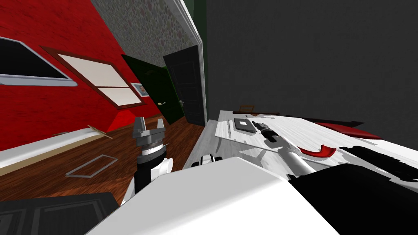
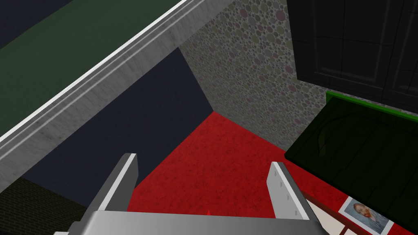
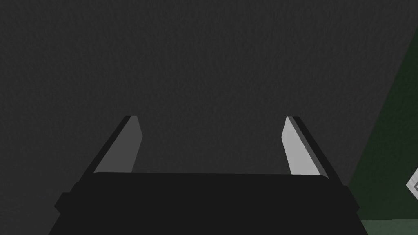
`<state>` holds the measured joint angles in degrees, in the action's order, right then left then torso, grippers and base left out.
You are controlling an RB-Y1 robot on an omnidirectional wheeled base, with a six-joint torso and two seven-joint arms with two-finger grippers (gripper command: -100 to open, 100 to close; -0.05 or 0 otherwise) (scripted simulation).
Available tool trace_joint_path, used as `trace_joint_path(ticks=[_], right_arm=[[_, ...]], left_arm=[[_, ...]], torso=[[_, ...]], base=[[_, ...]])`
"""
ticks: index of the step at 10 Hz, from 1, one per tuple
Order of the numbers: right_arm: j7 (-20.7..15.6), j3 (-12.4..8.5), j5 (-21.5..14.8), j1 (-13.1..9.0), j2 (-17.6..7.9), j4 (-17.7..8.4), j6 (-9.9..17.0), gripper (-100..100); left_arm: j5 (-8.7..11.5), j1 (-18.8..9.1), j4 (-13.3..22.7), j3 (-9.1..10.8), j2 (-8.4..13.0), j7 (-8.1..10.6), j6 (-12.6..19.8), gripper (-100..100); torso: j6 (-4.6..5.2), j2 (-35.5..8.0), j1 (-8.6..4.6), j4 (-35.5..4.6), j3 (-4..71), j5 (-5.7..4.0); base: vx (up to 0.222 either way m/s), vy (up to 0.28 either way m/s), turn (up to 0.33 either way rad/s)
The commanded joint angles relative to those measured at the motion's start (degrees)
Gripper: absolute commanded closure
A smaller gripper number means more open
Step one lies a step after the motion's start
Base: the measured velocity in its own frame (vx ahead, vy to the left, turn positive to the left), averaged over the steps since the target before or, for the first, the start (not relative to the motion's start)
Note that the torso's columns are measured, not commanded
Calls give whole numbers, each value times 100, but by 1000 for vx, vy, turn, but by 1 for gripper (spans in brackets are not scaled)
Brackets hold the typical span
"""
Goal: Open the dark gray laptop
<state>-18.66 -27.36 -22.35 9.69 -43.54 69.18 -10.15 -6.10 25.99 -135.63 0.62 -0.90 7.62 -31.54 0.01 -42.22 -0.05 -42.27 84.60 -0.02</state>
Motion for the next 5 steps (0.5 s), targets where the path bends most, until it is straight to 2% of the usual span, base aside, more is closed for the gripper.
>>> trace_joint_path(ticks=[1, 5], right_arm=[[-2, 0, 0, 0, 1, 0, -1, 0], [-1, 0, 0, 0, 1, 0, -1, 0]], left_arm=[[0, 0, 0, 0, 0, 0, 0, 0], [0, 0, 0, 0, 0, 0, 0, 0]], torso=[[-1, 2, -1, 1, 2, 0], [-1, -7, 5, -2, -4, 2]], base=[[0, 0, 0], [0, 0, 0]])
